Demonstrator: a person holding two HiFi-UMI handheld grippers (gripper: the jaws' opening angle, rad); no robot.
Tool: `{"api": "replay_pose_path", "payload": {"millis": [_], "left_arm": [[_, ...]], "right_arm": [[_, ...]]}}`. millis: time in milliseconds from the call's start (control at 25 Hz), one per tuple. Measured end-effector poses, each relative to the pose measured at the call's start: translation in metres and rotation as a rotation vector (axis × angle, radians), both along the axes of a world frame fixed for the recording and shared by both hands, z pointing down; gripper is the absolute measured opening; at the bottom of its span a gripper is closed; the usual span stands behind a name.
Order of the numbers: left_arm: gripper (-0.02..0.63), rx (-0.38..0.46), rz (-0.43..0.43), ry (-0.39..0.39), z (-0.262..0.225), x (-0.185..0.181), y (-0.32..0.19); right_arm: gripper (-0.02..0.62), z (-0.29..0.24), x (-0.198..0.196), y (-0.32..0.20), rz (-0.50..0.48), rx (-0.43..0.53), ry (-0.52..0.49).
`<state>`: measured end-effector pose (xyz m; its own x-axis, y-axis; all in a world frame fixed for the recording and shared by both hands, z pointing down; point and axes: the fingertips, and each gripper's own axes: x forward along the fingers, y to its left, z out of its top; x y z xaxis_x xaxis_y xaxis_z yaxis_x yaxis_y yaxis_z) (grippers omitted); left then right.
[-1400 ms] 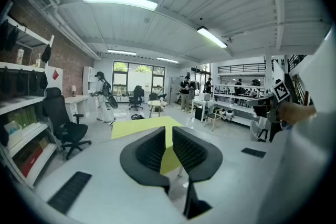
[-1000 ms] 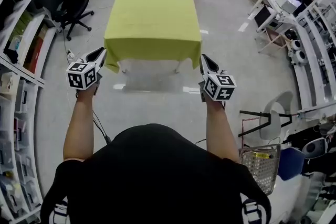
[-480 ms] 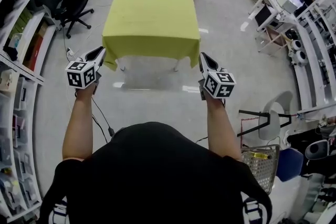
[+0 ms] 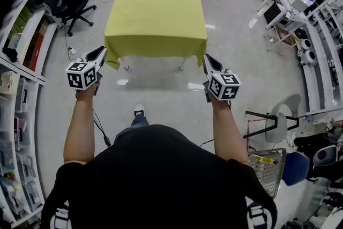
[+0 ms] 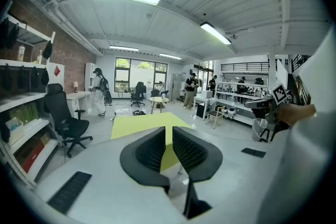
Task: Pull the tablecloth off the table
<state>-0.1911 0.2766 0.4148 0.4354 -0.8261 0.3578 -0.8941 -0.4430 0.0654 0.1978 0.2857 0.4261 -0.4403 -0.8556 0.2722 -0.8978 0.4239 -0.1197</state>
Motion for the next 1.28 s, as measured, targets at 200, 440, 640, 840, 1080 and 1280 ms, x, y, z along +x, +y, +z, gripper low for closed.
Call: {"api": "replay_pose_path", "payload": {"millis": [200,440,640,840,1080,1280], "left_arm": [[0.058,-0.022,0.023,0.008,0.016,0.002,-0.048],[0.058,-0.04,0.052,0.009,0.026,-0.034,-0.129],[0.058,-0.059,0.074,0.002,0.03,-0.057,-0.192],[0.058,-0.064,0.099,0.001,0.03,-0.066,-0.249],[0.058,-0.074,0.124,0.005,0.032,-0.088,-0.298],[0.058,-0.069,0.131,0.011,0.031,-0.108,-0.329]], "right_arm": [[0.017,0.011,-0.001,-0.045,0.02,-0.014,-0.004],[0.017,0.017,-0.038,-0.12,0.054,-0.021,-0.007],[0.017,0.014,-0.059,-0.178,0.08,-0.024,-0.01],[0.017,0.014,-0.069,-0.224,0.105,-0.027,-0.007],[0.017,0.014,-0.095,-0.265,0.117,-0.038,0.002],[0.017,0.009,-0.112,-0.294,0.129,-0.031,0.011]]}}
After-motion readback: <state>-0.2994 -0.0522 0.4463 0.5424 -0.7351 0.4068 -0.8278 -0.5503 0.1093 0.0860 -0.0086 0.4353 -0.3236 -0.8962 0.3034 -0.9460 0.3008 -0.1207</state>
